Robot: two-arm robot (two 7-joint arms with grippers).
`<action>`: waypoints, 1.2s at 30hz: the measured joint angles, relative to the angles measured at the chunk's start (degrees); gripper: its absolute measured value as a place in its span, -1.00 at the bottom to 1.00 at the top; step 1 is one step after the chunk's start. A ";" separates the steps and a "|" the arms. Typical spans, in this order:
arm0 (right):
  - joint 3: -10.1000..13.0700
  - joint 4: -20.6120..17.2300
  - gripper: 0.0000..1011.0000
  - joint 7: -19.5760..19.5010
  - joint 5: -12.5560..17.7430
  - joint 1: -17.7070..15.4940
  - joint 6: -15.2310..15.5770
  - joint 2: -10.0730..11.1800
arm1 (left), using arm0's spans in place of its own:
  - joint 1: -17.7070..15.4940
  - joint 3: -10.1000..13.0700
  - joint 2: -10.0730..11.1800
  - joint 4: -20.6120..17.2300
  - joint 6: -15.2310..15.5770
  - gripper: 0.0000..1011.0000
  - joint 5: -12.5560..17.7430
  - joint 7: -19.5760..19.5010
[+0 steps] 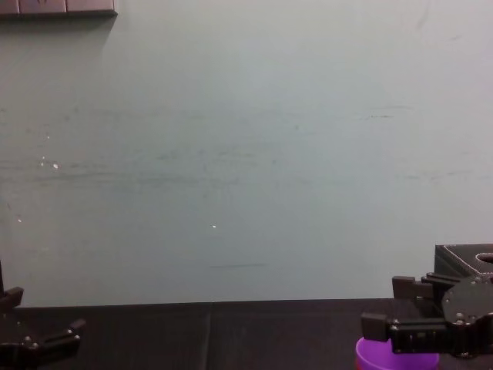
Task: Stack the three plastic cups sequentially using one hand.
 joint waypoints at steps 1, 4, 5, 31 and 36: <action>0.00 0.00 0.98 0.00 0.00 0.00 0.00 0.00 | 0.00 0.00 0.00 0.00 0.00 0.99 0.00 0.00; 0.10 -0.75 0.98 0.10 -0.14 -0.29 -0.59 0.28 | 0.00 0.00 0.00 0.00 0.00 0.99 0.00 0.00; 0.29 -1.43 0.98 0.11 -0.20 -0.71 -0.99 0.55 | 0.00 0.00 0.00 0.00 0.00 0.99 0.00 0.00; 2.48 -19.10 0.98 -4.40 -3.80 -18.75 -3.98 6.61 | 0.00 0.00 0.00 0.00 0.00 0.99 0.00 0.00; 1.39 -17.26 0.98 -5.22 -5.85 -19.10 -3.31 4.81 | 0.00 0.00 0.00 0.00 0.00 0.99 0.00 0.00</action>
